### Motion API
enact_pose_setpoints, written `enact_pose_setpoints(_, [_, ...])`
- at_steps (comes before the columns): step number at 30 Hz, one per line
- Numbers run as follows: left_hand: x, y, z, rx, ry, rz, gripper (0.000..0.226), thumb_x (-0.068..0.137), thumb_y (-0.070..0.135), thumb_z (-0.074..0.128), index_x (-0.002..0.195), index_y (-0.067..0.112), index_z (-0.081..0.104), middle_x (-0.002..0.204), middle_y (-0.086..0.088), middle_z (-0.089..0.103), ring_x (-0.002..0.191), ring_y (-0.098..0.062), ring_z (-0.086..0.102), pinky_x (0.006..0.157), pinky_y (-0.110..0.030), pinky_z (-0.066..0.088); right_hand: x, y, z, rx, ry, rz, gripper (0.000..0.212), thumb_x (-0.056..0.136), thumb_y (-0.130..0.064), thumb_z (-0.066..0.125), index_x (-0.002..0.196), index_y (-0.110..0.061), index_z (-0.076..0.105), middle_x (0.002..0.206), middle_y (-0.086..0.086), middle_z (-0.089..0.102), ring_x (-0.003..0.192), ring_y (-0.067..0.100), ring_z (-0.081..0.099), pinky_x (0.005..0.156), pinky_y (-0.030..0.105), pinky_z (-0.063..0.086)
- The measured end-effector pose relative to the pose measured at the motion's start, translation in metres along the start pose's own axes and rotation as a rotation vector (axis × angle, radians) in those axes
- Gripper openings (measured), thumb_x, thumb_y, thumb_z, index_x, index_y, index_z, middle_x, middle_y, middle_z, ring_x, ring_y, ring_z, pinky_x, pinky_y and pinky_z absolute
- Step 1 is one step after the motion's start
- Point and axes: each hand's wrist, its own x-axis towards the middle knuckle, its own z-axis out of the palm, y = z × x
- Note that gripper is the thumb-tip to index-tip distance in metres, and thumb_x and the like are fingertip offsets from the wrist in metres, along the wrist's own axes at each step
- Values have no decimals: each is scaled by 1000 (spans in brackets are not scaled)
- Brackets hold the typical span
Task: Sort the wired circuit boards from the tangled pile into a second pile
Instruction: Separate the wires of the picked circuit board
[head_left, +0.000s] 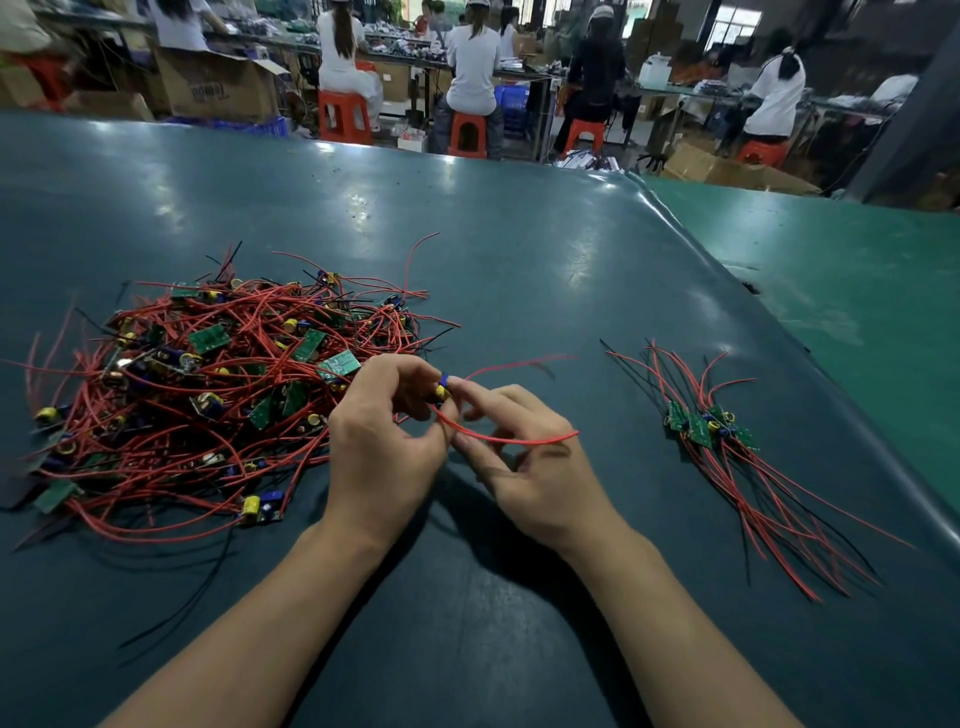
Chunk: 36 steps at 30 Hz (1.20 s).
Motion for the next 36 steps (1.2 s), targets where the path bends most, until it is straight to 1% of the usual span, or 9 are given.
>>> enact_pose_setpoints(3, [0,3,-1,-9,-60,81,28,72,-11,75,94,2,63,92,-6,63,81,-19,62,76,-29,54,0,0,-5,105,-15,8,45,89,-8,67,133,-11,59,118,7,65,108,16,62,87,29,53])
enact_pose_setpoints(6, [-3,6,0,8,-100,201,23,73,-7,73,95,-2,66,100,-9,65,94,-22,62,85,-33,52,1,-5,-6,242,2,79,44,90,-17,67,133,-19,57,122,-1,65,114,7,61,91,21,50])
enact_pose_setpoints(10, [-1,6,-3,72,-30,233,27,75,1,81,98,0,67,107,-12,64,102,-30,60,89,-45,50,4,-17,-7,600,79,277,28,87,-31,60,113,-26,70,109,-4,73,86,14,71,53,28,58])
enact_pose_setpoints(14, [1,4,-2,65,-27,230,26,77,0,80,100,-2,68,107,-12,67,103,-26,63,92,-41,51,5,-20,-12,749,101,341,30,84,-30,62,110,-17,72,113,-1,73,80,20,72,46,26,53])
enact_pose_setpoints(20, [0,7,1,-46,-159,183,26,77,-9,74,99,-3,62,107,-11,65,104,-19,63,94,-33,51,6,-17,-13,659,169,368,27,82,-33,64,101,-19,77,98,-2,75,72,9,59,53,20,43])
enact_pose_setpoints(25, [-1,9,-1,-23,-132,233,24,78,-5,76,98,-2,64,100,-8,66,96,-16,63,89,-26,51,6,-16,-9,652,177,362,23,79,-32,68,97,-21,78,89,-2,74,67,8,58,52,20,43])
enact_pose_setpoints(29, [-2,10,-1,13,-136,248,26,81,1,77,104,-2,67,101,-9,68,94,-20,66,85,-35,54,7,-16,-8,659,270,392,17,78,-31,71,90,-25,80,82,-5,74,61,8,57,48,21,41])
enact_pose_setpoints(31, [-2,10,0,28,-143,251,28,81,1,77,107,-1,68,102,-9,69,94,-21,66,85,-38,55,6,-16,-6,583,336,355,10,85,-19,72,90,-22,79,75,-8,71,58,5,57,47,19,40])
enact_pose_setpoints(36, [-2,8,2,29,-152,229,18,81,3,78,98,1,72,97,-8,68,90,-23,66,80,-40,55,8,-17,-3,457,477,311,21,91,-10,68,79,-24,78,78,-3,71,51,8,52,47,17,40])
